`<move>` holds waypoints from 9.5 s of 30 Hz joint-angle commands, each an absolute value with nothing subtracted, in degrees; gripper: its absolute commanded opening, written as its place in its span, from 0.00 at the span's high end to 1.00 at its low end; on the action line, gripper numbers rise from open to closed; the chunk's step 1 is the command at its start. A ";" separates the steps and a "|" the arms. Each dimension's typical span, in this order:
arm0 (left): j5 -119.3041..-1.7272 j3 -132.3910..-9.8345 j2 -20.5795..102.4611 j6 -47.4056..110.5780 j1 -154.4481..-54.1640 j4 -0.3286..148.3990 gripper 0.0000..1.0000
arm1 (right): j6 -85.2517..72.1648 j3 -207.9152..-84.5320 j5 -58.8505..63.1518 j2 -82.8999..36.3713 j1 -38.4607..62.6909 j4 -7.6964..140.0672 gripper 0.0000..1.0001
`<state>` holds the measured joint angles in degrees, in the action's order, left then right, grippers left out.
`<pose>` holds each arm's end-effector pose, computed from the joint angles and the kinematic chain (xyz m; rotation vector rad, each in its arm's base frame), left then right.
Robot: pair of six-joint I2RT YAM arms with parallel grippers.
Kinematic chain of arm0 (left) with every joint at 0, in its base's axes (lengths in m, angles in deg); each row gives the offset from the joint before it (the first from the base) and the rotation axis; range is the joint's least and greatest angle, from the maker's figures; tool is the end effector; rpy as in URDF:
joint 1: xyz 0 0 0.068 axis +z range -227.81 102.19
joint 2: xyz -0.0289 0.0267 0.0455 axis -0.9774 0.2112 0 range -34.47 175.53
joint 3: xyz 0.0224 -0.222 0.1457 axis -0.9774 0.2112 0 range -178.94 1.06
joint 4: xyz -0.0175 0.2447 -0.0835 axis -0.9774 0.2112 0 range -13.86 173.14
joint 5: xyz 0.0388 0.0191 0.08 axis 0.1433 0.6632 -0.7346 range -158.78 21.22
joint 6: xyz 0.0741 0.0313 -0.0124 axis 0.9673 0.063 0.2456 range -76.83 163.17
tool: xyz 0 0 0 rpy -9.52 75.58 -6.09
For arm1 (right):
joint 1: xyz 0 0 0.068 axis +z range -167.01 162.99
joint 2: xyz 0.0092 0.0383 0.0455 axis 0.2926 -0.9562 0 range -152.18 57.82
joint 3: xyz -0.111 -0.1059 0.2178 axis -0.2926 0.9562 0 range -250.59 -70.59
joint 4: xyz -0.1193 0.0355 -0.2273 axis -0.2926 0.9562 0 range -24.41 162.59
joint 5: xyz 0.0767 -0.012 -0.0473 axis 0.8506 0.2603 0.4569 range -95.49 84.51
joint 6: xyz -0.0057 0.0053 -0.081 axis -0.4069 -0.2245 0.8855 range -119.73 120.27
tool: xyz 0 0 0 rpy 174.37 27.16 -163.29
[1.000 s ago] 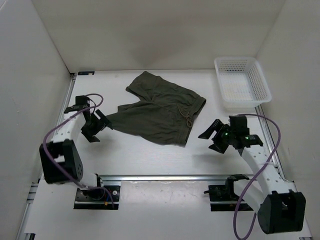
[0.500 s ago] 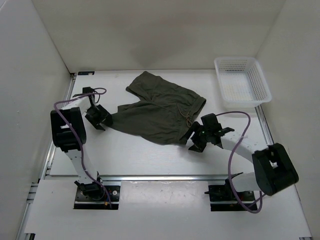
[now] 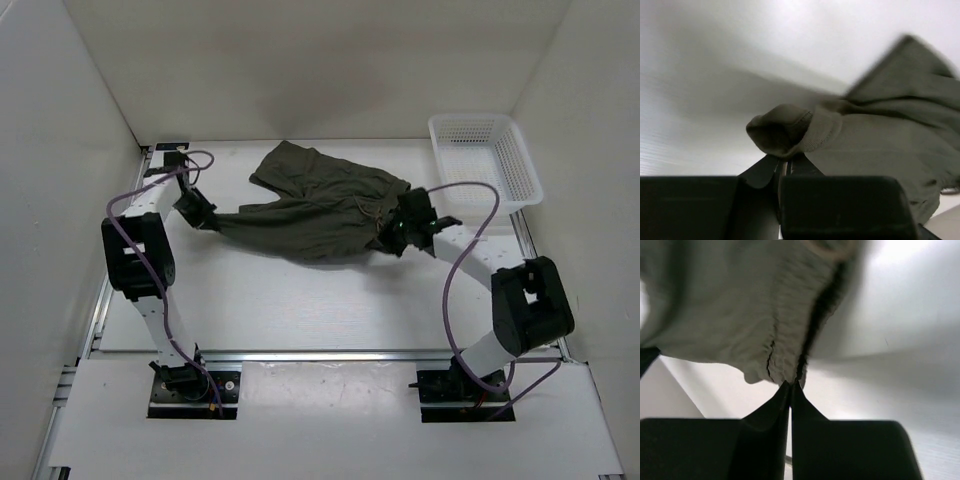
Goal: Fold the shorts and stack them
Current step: Flatten the shorts out, then fold the shorts
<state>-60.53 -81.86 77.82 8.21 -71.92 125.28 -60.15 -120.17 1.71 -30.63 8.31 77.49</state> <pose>0.3861 0.0296 0.1440 -1.0163 2.7915 -0.2822 0.2950 0.1494 0.1537 0.7341 2.5161 0.7563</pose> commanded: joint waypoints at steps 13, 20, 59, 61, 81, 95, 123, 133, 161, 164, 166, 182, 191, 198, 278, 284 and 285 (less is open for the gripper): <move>-59.55 -75.36 43.87 9.51 -77.01 132.13 0.90 | -40.51 -120.98 -6.81 1.37 2.05 98.53 1.00; -56.92 -54.82 31.63 7.83 -78.06 132.13 0.11 | -45.34 -103.99 -7.34 18.60 4.79 108.11 0.50; -71.67 -124.29 102.30 6.95 -91.96 141.00 0.90 | -33.74 -128.15 -7.26 -23.38 0.31 96.26 0.71; -73.77 -119.55 97.39 6.95 -91.96 139.69 0.90 | -33.22 -129.73 -5.59 -26.90 0.30 95.12 0.71; -74.49 -93.25 76.98 11.17 -87.83 137.22 0.79 | -36.91 -132.20 -5.59 -43.00 10.50 90.99 0.82; -70.81 -136.45 96.99 14.86 -87.83 147.50 0.12 | -29.61 -156.27 -23.32 -44.57 6.46 104.61 0.27; -68.34 -155.30 124.79 13.82 -87.83 132.83 0.12 | -21.35 -177.11 -18.06 -70.86 -2.60 105.76 0.47; -64.47 -154.69 123.05 12.67 -87.21 130.55 0.90 | -20.82 -177.64 -17.00 -70.51 -2.60 105.15 1.00; -60.68 -139.85 92.29 14.25 -81.41 127.64 0.90 | -18.54 -170.00 -18.32 -47.31 -1.98 102.42 1.00; -62.53 -132.29 85.87 15.39 -81.41 127.64 0.90 | -18.54 -165.52 -18.85 -43.18 -0.76 101.89 1.00; -64.63 -125.79 80.79 15.39 -81.41 127.64 0.90 | -18.54 -161.66 -19.37 -39.84 0.47 101.36 1.00; -63.78 -55.97 34.13 3.02 -81.94 125.45 0.23 | -32.67 -125.72 -30.45 -11.19 17.69 107.51 0.70; -66.57 -50.70 34.26 1.68 -82.46 126.06 0.20 | -42.00 -122.01 -32.82 -6.87 22.45 108.92 0.44; -68.51 -51.41 42.25 2.30 -82.46 126.06 0.12 | -42.53 -123.75 -27.73 -7.40 21.31 106.47 0.56; -70.45 -65.65 63.53 7.66 -84.31 123.95 0.19 | -29.53 -114.00 -1.43 -6.61 -11.13 95.46 1.00; -69.84 -66.18 64.68 7.66 -84.31 123.95 0.19 | -27.06 -122.08 -8.20 -8.53 -4.03 100.04 1.00; -69.83 -66.88 65.37 7.66 -84.92 123.95 0.19 | -27.06 -123.14 -9.61 -9.15 -2.61 100.04 1.00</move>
